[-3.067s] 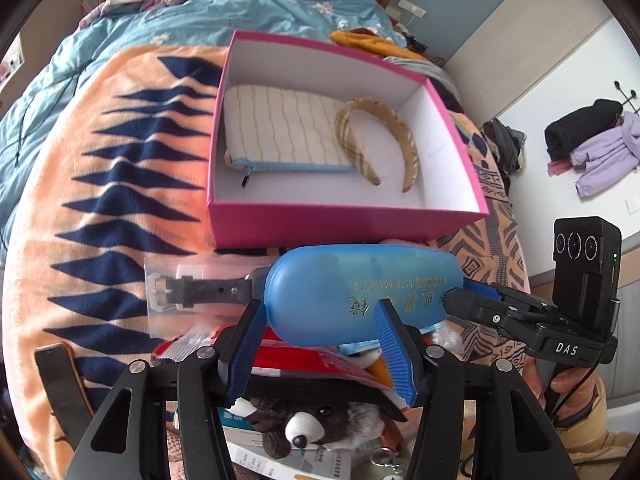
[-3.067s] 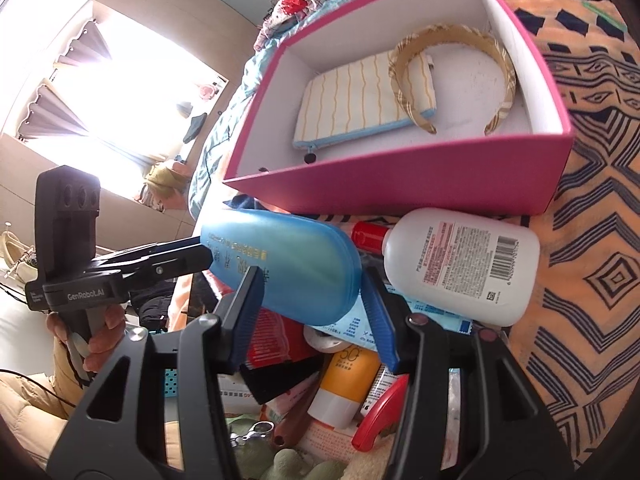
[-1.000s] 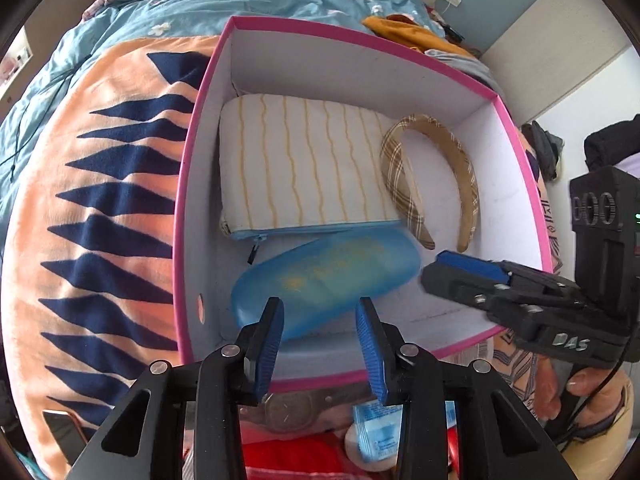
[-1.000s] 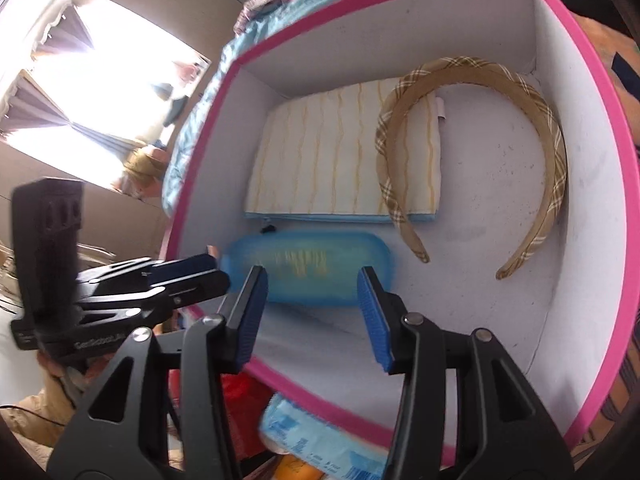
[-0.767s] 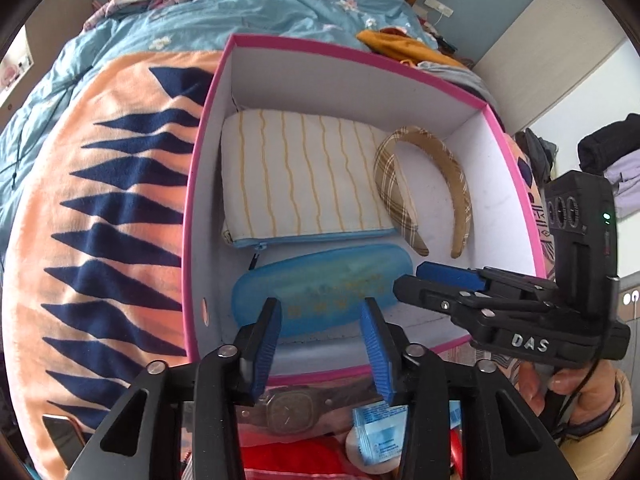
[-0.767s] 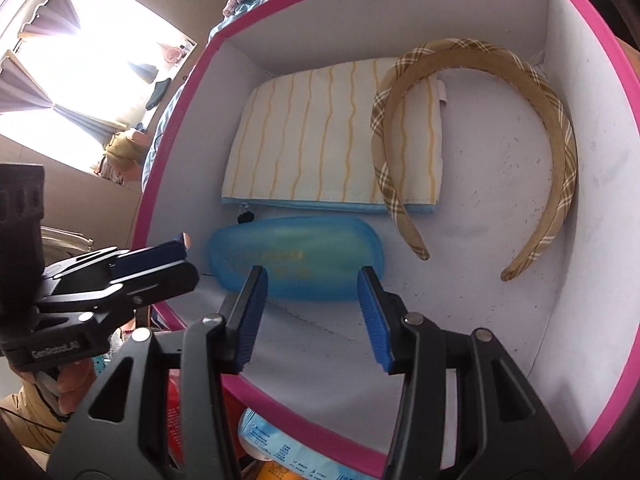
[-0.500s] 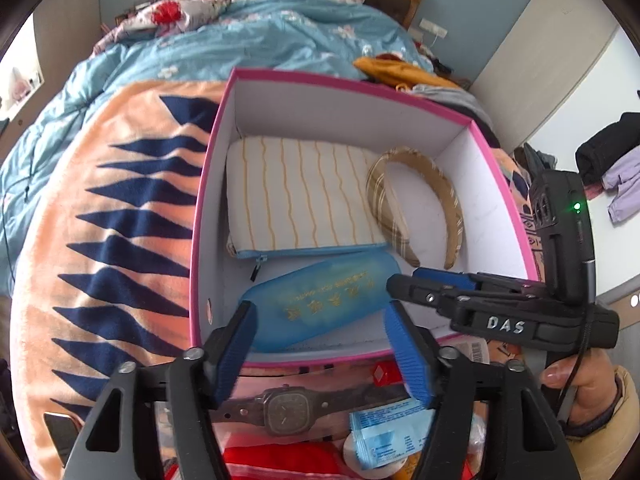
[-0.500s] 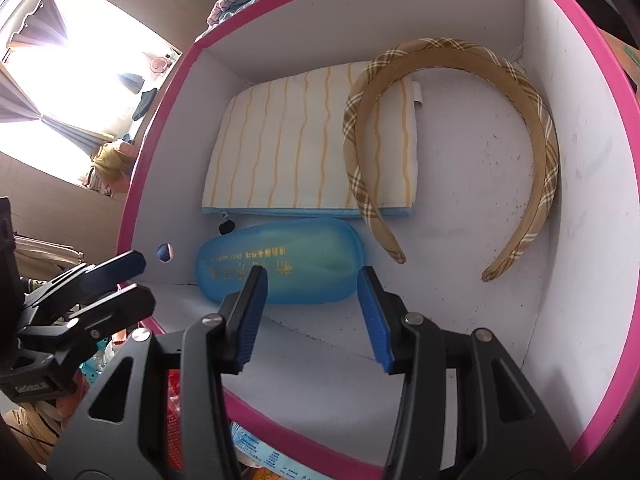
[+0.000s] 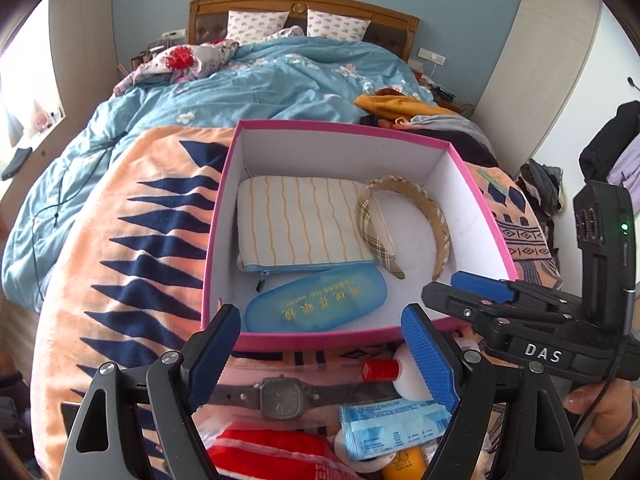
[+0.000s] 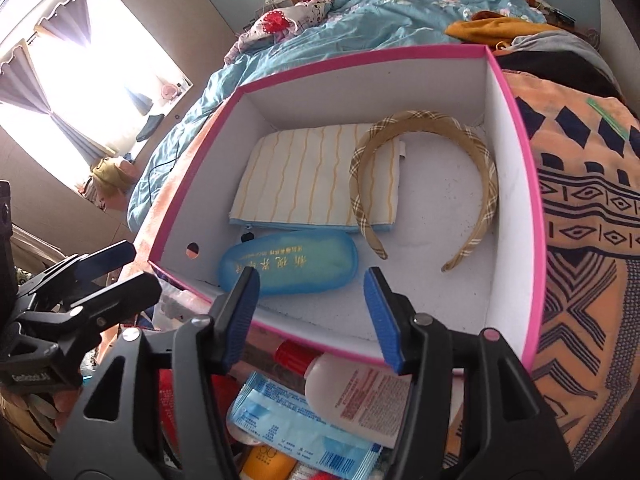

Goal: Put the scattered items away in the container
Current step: 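Open the right gripper to release the case beside the pouch, then withdraw the right gripper from the box back over the pile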

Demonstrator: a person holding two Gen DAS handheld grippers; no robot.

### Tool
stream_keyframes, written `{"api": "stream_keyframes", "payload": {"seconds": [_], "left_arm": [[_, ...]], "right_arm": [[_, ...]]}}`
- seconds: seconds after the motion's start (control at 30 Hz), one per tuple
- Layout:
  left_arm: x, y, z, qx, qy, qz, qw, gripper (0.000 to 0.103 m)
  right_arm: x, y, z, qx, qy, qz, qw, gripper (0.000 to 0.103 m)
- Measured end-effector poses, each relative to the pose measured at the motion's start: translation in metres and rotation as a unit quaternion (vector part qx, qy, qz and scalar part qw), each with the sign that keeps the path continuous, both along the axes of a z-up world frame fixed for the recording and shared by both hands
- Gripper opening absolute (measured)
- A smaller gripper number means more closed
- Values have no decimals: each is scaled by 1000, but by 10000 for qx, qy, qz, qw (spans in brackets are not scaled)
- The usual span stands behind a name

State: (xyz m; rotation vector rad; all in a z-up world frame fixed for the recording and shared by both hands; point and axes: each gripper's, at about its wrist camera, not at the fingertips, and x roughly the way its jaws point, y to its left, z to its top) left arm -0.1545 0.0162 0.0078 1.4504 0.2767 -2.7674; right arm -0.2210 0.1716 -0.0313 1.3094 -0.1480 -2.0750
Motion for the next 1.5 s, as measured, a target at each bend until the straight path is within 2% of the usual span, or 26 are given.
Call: {"api": "stream_keyframes", "payload": {"seconds": [0.4,0.53,0.8,0.97,1.1,1.23,1.5], "left_arm": [[27,11,9,-124,122,45,9998,85],[36,14,13,-190,172,35,9997,85],[48,17,14,-274,210,33,9994,85],[56,14,11,-276,181,51,9994,85],[63,2,3,-217,53,156,9996,85],[71,-12,-8,-210,-131,287,9993,85],[82,-24,-24,-236,-365,327,9985,85]], "right_arm": [[47,14,25,-105,498,57,9987,59],[62,14,23,-73,558,65,9984,64],[81,20,20,-101,503,38,9987,65],[87,22,17,-81,484,44,9988,71],[94,23,12,-39,460,84,9989,71],[100,26,2,49,348,177,9992,78],[96,49,-21,160,-13,-191,9997,78]]}}
